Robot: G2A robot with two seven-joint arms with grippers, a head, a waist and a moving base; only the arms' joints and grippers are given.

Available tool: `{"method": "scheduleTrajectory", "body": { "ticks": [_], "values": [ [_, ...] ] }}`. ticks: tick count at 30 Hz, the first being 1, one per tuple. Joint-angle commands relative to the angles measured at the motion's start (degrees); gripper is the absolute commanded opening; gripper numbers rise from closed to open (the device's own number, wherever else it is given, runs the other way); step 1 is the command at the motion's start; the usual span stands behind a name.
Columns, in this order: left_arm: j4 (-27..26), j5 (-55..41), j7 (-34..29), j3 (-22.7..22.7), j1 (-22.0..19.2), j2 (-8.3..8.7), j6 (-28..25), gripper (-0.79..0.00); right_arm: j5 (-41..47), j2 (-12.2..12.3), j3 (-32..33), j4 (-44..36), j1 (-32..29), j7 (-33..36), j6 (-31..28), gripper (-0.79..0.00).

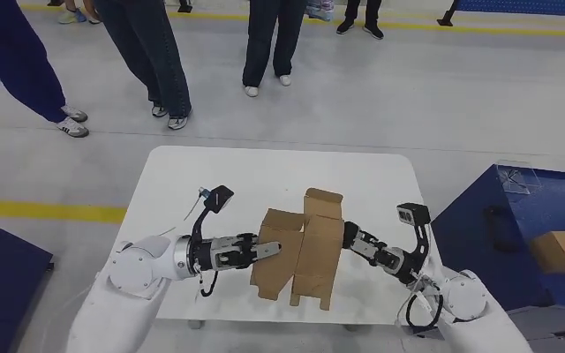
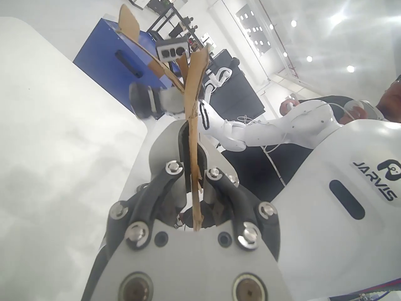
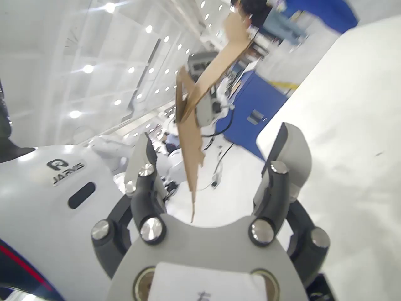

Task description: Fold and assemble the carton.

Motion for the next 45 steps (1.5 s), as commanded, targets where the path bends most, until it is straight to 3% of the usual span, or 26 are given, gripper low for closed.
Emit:
{"method": "scheduleTrajectory", "body": {
  "ticks": [1,6,11,14,15,16,17,34,39,44,45],
  "values": [
    [-0.29,0.54,-0.08,0.15,0.33,0.13,-0.43,-0.785,-4.86,-0.23,0.67,0.81,0.32,-4.32,-1.44,0.0],
    [-0.42,1.07,0.08,1.33,0.84,0.33,-0.73,-0.785,-2.26,-0.34,0.56,-0.1,1.25,-3.66,0.66,0.0],
    [-0.53,2.0,0.35,2.19,0.42,0.52,-1.28,-0.785,10.87,-0.34,-1.96,-1.95,1.66,3.76,12.33,0.0],
    [-0.79,2.57,0.84,2.44,0.41,0.66,-1.48,-0.785,16.39,-0.42,-2.67,-2.4,2.29,7.56,16.11,-0.105],
    [-0.83,2.62,0.94,2.49,0.39,0.72,-1.43,-0.785,17.38,-0.46,-2.85,-2.45,2.45,8.27,16.84,-0.099],
    [-0.86,2.61,1.02,2.52,0.37,0.77,-1.41,-0.785,17.84,-0.51,-2.95,-2.49,2.63,8.62,17.3,-0.009],
    [-0.84,2.56,1.03,2.55,0.36,0.83,-1.3,-0.785,18.11,-0.55,-3.15,-2.57,2.72,8.93,18.17,0.0],
    [-0.78,1.64,1.49,2.8,-0.3,1.75,-0.63,-0.785,17.56,-0.59,-3.22,-2.94,3.04,9.33,18.27,0.0],
    [-0.93,1.34,1.3,3.3,-0.17,1.98,-0.78,-0.785,27.1,-1.11,-4.89,-2.59,2.76,10.28,25.36,0.0],
    [-1.12,1.02,1.27,3.54,0.11,2.23,-1.16,-0.785,25.6,-1.36,-5.39,-1.38,4.03,10.02,27.35,0.0],
    [-1.14,1.0,1.29,3.56,0.13,2.29,-1.17,-0.785,24.78,-1.38,-5.43,-1.38,4.23,9.96,27.65,-0.139]
  ]
}}
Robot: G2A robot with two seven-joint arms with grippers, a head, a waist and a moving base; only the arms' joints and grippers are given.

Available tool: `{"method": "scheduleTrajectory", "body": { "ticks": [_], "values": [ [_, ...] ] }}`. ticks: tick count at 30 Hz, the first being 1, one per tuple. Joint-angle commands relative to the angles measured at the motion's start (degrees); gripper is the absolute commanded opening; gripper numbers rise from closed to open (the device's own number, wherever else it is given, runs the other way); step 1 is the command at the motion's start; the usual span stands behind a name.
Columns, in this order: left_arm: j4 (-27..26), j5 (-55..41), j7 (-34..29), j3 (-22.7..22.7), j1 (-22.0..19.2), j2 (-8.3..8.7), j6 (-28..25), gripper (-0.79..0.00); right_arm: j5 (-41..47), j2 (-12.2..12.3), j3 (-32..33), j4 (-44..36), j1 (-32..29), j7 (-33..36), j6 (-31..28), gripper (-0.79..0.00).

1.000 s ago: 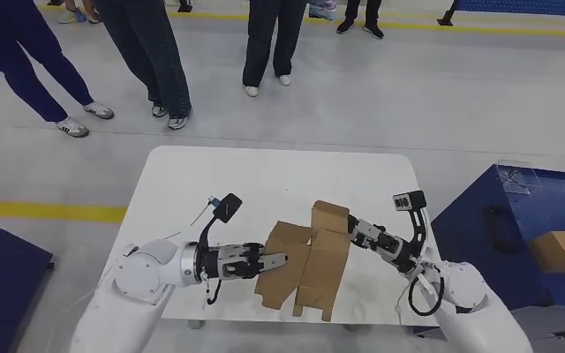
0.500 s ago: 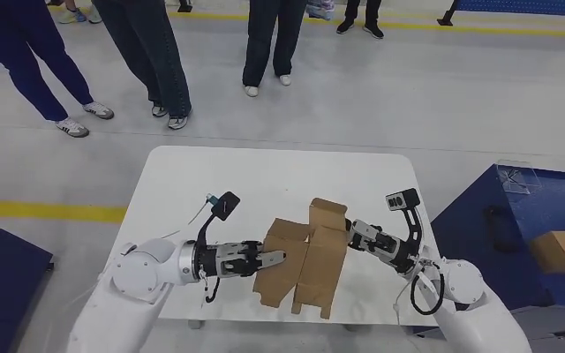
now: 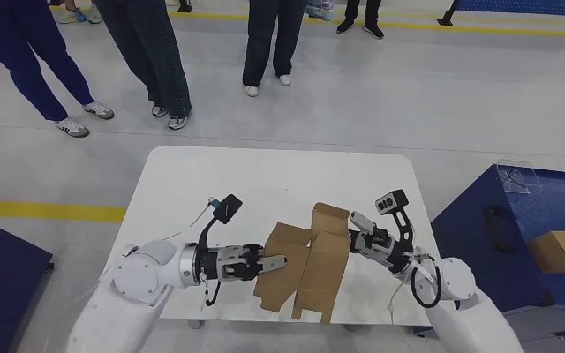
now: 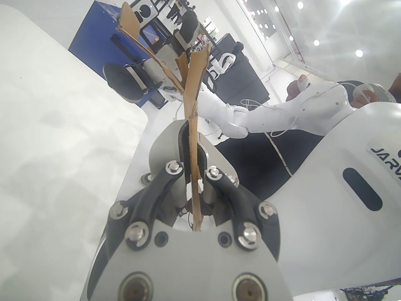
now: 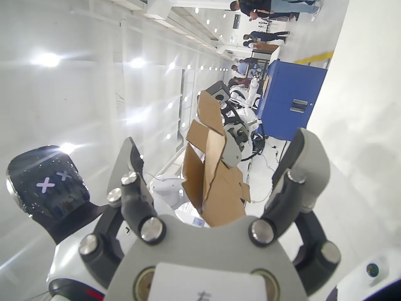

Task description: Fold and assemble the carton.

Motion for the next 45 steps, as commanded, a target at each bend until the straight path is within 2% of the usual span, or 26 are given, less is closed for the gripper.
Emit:
{"method": "scheduleTrajectory", "body": {
  "ticks": [1,2,3,4,17,18,19,23,29,31,34,37,39,45],
  "values": [
    [-0.03,-0.04,0.05,0.05,0.04,0.09,-0.02,-0.785,-1.64,-0.01,-0.09,-0.04,0.34,0.07,0.5,-0.397],
    [0.0,0.03,0.15,0.06,0.08,0.14,0.03,-0.785,-2.69,-0.01,-0.13,-0.02,0.52,0.19,0.75,-0.499],
    [-0.05,0.05,0.24,0.1,0.1,0.18,0.05,-0.785,-3.71,-0.01,-0.13,0.04,0.67,-0.02,1.09,-0.696],
    [-0.09,0.08,0.32,0.16,0.13,0.23,0.05,-0.785,-4.02,-0.05,-0.2,-0.02,0.72,-0.16,1.41,-0.785],
    [-0.31,1.57,1.91,1.22,-0.11,0.65,0.38,-0.785,-1.14,-0.39,-0.55,0.43,0.88,2.08,5.07,-0.785],
    [-0.35,1.99,2.4,1.12,-0.09,0.69,0.41,-0.425,-1.14,-0.39,-0.55,0.43,0.88,2.08,5.07,-0.785],
    [-0.35,2.11,2.65,1.05,-0.06,0.7,0.4,0.0,-0.9,-0.43,-0.66,0.16,0.71,1.78,5.38,-0.785],
    [-0.35,2.11,2.65,1.05,-0.06,0.7,0.4,0.0,-0.78,-0.49,1.31,-0.61,0.43,-0.61,3.76,-0.785],
    [-0.35,2.11,2.65,1.05,-0.06,0.7,0.4,0.0,-6.26,-0.3,6.07,-2.46,-0.77,-4.96,-2.99,-0.785],
    [-0.16,2.27,5.56,-0.05,0.29,0.73,0.58,0.0,-7.8,-0.23,7.31,-3.42,-1.42,-5.4,-4.37,-0.785],
    [-1.32,4.58,10.92,-3.16,1.5,0.99,-1.94,0.0,-7.03,-0.21,8.23,-4.79,-2.3,-4.15,-5.09,-0.785],
    [-5.13,11.76,15.72,-5.42,2.92,1.2,-6.0,0.0,-9.24,-0.16,9.38,-5.89,-2.84,-4.33,-6.28,-0.785],
    [-8.21,20.04,16.35,-5.8,3.38,1.35,-8.53,0.0,-10.65,-0.16,9.8,-6.56,-3.28,-4.74,-6.77,-0.785],
    [-13.3,41.81,20.63,-1.63,3.94,0.98,-8.98,0.0,-12.24,-0.27,10.06,-8.49,-4.16,-5.01,-6.57,-0.785]
  ]
}}
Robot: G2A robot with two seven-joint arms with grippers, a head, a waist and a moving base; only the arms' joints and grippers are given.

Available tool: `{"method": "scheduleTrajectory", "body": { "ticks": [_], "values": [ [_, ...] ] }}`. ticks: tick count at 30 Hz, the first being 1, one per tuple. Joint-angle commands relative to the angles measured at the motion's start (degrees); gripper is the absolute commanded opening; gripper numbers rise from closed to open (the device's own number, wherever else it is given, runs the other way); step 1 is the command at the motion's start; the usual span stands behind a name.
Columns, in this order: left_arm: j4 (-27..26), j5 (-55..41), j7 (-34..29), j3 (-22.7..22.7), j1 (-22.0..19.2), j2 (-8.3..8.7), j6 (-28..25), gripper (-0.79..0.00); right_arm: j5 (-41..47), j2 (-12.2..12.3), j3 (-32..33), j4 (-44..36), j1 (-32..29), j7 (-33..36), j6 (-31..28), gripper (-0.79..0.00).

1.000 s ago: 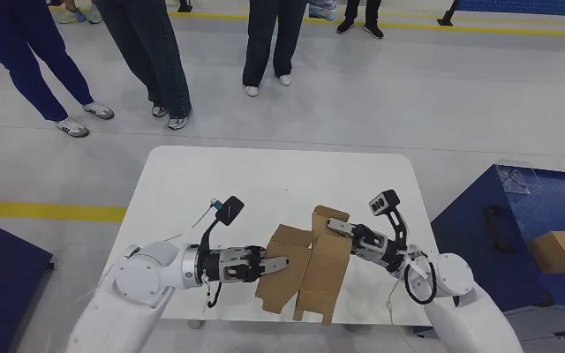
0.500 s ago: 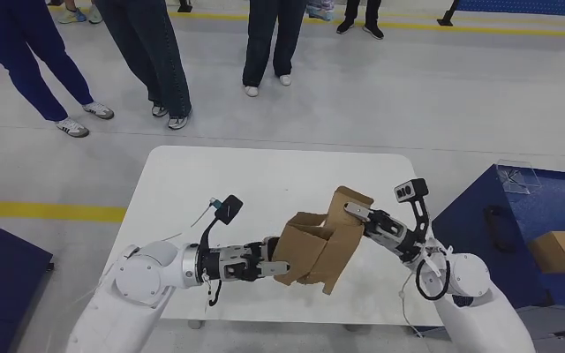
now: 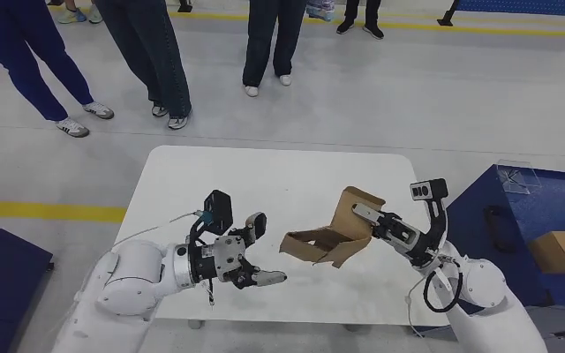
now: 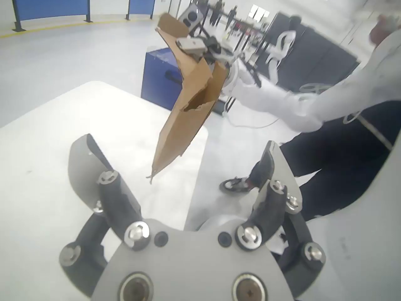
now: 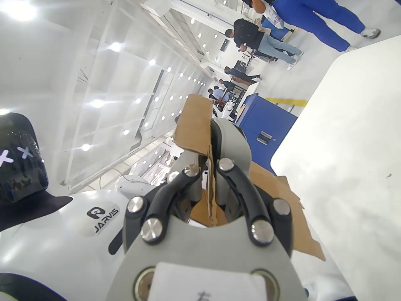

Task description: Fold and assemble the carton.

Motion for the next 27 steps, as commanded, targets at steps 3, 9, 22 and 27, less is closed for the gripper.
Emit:
{"method": "scheduleTrajectory", "body": {
  "ticks": [3,9,22,27],
  "values": [
    [-0.47,6.26,2.41,4.87,-0.68,-0.49,0.02,0.0,-0.97,-0.08,0.09,-0.51,-0.28,-0.29,0.0,-0.785],
    [0.22,4.92,1.91,10.79,-2.42,-0.87,-2.46,0.0,-2.17,-0.29,-0.05,-0.56,-0.46,-1.14,-0.41,-0.785],
    [1.67,2.4,0.53,17.51,-5.28,-1.22,-1.53,0.0,-2.08,-1.16,-4.99,-1.82,-0.53,-1.94,1.9,-0.785],
    [4.29,1.89,1.65,19.25,-7.75,-1.64,-1.33,0.0,-1.36,-1.38,-5.62,-1.94,-0.83,-1.8,2.2,-0.785]
  ]
}}
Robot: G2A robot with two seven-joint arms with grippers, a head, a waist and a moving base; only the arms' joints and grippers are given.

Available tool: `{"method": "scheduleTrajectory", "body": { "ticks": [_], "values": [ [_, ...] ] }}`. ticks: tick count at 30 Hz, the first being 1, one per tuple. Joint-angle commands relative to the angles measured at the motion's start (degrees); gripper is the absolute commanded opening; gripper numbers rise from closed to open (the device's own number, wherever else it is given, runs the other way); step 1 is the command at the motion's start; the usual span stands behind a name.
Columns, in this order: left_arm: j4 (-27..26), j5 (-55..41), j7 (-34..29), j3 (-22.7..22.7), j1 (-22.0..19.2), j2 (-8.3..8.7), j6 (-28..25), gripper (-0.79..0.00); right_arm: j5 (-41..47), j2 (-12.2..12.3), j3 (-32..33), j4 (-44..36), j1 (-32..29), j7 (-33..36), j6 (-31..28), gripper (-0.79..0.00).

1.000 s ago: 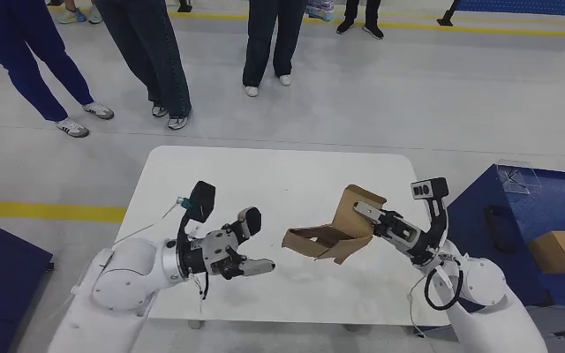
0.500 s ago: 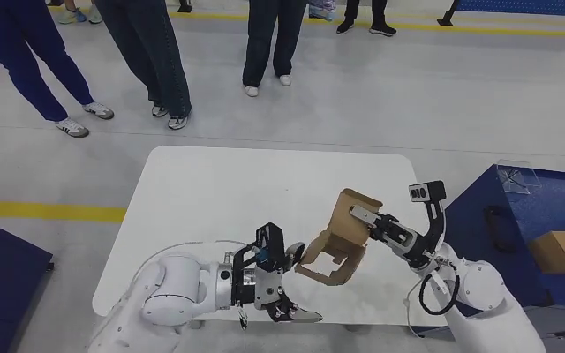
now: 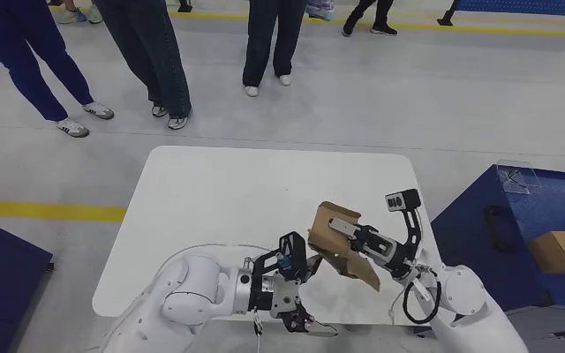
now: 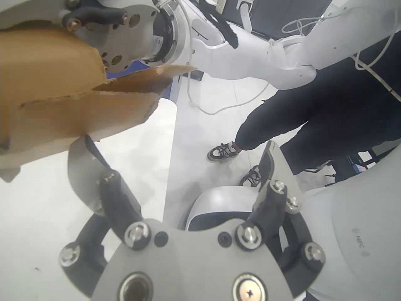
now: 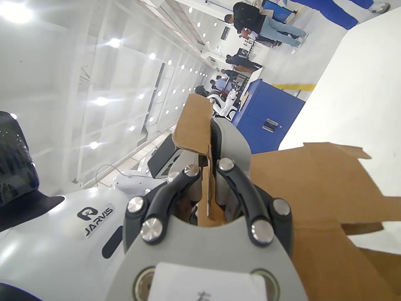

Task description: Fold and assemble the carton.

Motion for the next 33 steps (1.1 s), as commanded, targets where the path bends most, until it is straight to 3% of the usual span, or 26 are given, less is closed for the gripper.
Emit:
{"method": "scheduleTrajectory", "body": {
  "ticks": [1,26,33],
  "values": [
    [0.67,-0.18,0.51,0.29,-0.48,-0.07,0.12,0.0,0.45,-0.05,-0.05,0.09,-0.06,0.32,0.14,-0.785],
    [1.34,1.84,3.11,0.13,-0.22,0.29,1.44,0.0,3.61,-0.53,-0.51,0.83,-0.56,0.05,2.77,-0.785],
    [-2.05,5.26,6.48,-5.44,3.69,1.49,2.22,0.0,10.64,-0.61,3.58,5.51,1.94,-1.83,7.07,-0.785]
  ]
}}
